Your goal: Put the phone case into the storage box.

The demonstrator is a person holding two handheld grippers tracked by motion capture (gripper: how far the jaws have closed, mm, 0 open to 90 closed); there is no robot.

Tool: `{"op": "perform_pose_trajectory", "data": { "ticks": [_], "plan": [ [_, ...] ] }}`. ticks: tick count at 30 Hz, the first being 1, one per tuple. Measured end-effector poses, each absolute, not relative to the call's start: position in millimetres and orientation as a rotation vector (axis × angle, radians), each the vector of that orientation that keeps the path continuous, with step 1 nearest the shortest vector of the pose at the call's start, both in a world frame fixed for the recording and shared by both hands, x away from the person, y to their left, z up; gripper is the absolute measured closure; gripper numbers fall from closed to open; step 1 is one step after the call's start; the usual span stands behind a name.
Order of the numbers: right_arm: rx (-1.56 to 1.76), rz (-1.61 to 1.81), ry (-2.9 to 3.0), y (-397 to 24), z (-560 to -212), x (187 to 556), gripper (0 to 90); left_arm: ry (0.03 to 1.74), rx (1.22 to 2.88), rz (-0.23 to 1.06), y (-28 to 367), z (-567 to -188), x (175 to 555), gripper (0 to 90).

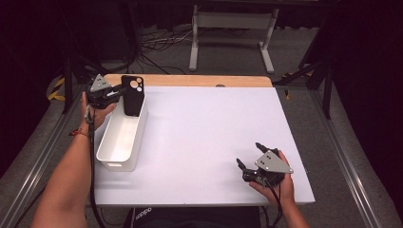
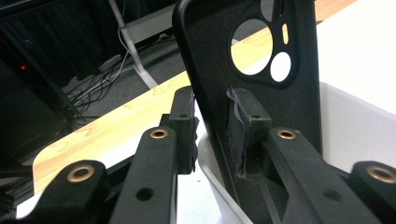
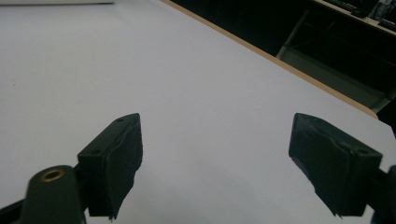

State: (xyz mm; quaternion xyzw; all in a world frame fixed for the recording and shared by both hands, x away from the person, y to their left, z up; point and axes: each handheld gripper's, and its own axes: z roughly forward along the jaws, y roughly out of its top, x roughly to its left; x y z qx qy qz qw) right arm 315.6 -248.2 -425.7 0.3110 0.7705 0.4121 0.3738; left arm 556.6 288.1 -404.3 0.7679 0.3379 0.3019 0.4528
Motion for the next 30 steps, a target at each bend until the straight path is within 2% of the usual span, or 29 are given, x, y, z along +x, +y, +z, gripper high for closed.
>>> {"op": "perform_pose_trajectory", "data": {
  "ticks": [8,30],
  "plan": [
    [0.774,1.027,1.989,-243.3,-426.7,316.4,18.6,0.873,1.881,0.747,289.6,-413.3,552.3,69.5],
    [0.759,1.069,1.945,-240.5,-421.7,314.0,20.2,0.910,1.865,0.811,290.0,-404.7,539.3,61.8]
  ]
}}
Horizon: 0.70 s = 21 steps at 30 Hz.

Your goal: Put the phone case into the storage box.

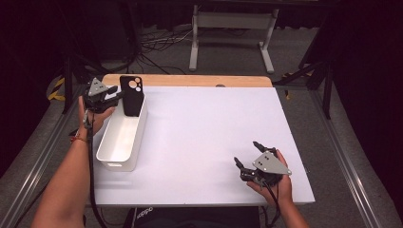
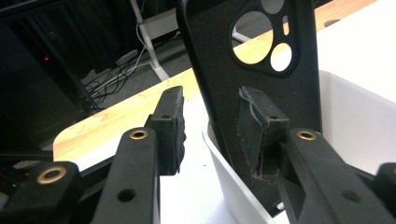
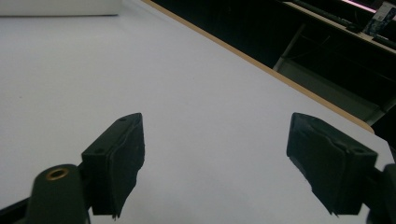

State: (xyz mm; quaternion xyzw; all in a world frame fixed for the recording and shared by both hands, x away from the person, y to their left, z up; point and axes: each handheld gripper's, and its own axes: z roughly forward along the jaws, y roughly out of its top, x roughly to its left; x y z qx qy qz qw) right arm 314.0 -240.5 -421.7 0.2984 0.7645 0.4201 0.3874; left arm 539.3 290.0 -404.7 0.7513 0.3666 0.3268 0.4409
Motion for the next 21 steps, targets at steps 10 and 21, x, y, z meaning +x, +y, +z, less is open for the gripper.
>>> {"op": "perform_pose_trajectory", "data": {
  "ticks": [10,21],
  "plan": [
    [0.745,1.063,1.960,-237.7,-424.3,316.7,20.2,0.915,1.863,0.822,292.2,-400.5,535.0,53.8],
    [0.728,1.064,1.983,-234.0,-425.5,319.2,20.2,0.921,1.849,0.814,293.1,-397.4,530.0,36.7]
  ]
}}
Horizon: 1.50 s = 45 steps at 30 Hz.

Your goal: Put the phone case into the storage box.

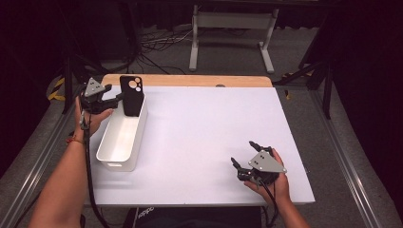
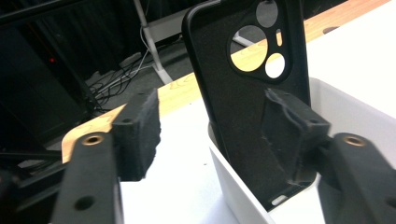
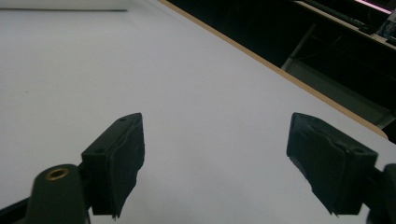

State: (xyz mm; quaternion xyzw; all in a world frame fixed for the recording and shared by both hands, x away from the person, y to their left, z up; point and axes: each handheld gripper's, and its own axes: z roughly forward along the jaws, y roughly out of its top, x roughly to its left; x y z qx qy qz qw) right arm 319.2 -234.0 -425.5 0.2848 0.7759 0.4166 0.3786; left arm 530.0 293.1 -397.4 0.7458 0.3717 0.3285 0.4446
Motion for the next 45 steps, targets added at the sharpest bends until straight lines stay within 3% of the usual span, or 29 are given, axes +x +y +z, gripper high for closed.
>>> {"op": "perform_pose_trajectory", "data": {
  "ticks": [9,21,35,45],
  "plan": [
    [0.721,1.065,1.994,-231.3,-426.3,319.2,20.2,0.930,1.834,0.816,291.0,-394.2,527.2,22.1],
    [0.710,1.060,2.009,-227.8,-427.8,319.4,20.2,0.936,1.800,0.783,291.1,-393.1,525.9,11.5],
    [0.703,1.057,2.012,-226.0,-428.2,319.0,20.1,0.874,1.806,0.734,284.3,-387.2,518.8,4.3],
    [0.703,1.069,2.009,-225.4,-426.2,320.4,19.7,0.808,1.748,0.742,280.4,-375.4,501.6,5.0]
  ]
}}
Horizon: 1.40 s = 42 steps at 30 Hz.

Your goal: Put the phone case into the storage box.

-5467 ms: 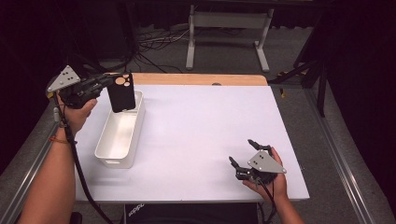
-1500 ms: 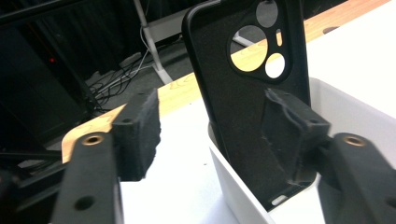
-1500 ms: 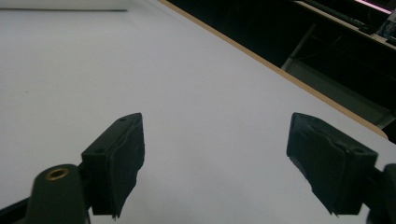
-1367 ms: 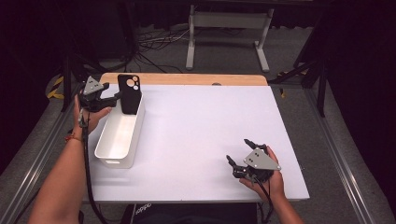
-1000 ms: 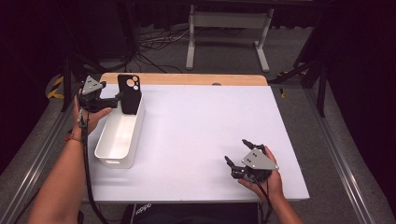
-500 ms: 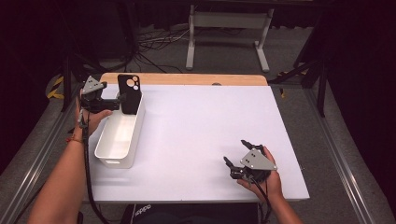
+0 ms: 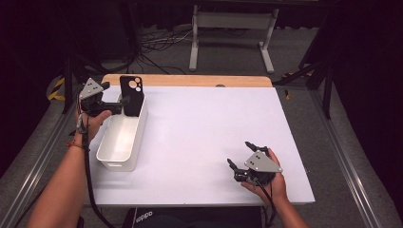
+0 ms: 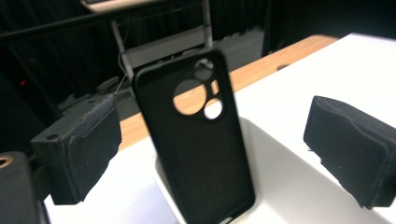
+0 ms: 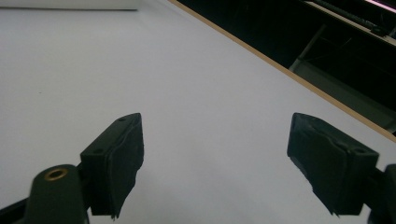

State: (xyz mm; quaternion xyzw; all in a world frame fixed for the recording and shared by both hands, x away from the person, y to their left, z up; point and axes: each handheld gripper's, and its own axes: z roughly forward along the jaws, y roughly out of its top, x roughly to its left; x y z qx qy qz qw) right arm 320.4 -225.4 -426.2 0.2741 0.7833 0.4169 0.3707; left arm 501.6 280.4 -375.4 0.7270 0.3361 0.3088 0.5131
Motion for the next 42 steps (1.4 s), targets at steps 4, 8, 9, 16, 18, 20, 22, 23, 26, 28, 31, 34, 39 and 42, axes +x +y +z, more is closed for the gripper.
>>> {"op": "perform_pose_trajectory", "data": {
  "ticks": [4,8,9,16,18,20,22,23,26,28,31,34,39,42],
  "plan": [
    [0.700,1.069,2.011,-224.9,-426.0,320.9,19.7,0.788,1.753,0.744,278.9,-370.7,495.1,5.2],
    [0.694,1.073,2.012,-224.5,-425.6,322.2,19.6,0.774,1.744,0.745,277.4,-369.8,489.1,5.7],
    [0.691,1.075,2.013,-224.6,-425.4,322.7,19.5,0.772,1.731,0.738,276.9,-370.4,487.8,6.1],
    [0.689,1.103,2.011,-225.5,-422.8,325.3,19.3,0.756,1.726,0.729,274.8,-372.1,479.7,6.4],
    [0.685,1.098,2.008,-226.7,-422.3,325.4,19.3,0.751,1.731,0.732,273.6,-372.3,476.6,6.5],
    [0.694,1.114,2.003,-229.4,-421.2,325.8,19.2,0.745,1.731,0.724,272.1,-372.6,473.6,6.8],
    [0.704,1.132,1.993,-231.9,-420.6,325.6,19.2,0.739,1.723,0.724,271.0,-372.6,471.8,7.1],
    [0.704,1.132,1.993,-231.9,-420.6,325.6,19.2,0.737,1.730,0.725,270.2,-371.8,469.3,7.1],
    [0.712,1.141,1.987,-235.2,-420.0,325.6,19.2,0.726,1.727,0.734,267.2,-370.1,462.9,7.0],
    [0.714,1.145,1.984,-236.0,-420.0,325.9,19.2,0.721,1.728,0.741,266.1,-369.1,460.2,7.0],
    [0.714,1.137,1.986,-237.3,-421.0,325.1,19.2,0.709,1.732,0.734,264.5,-367.6,454.2,6.9],
    [0.729,1.136,1.990,-238.3,-422.1,324.6,19.2,0.704,1.728,0.721,263.9,-369.0,449.4,6.5],
    [0.723,1.134,1.987,-236.5,-421.7,322.1,19.2,0.701,1.724,0.709,265.3,-370.6,441.5,6.1],
    [0.717,1.130,1.990,-235.0,-421.4,320.8,19.2,0.683,1.710,0.699,265.4,-371.5,434.4,6.1]
  ]
}}
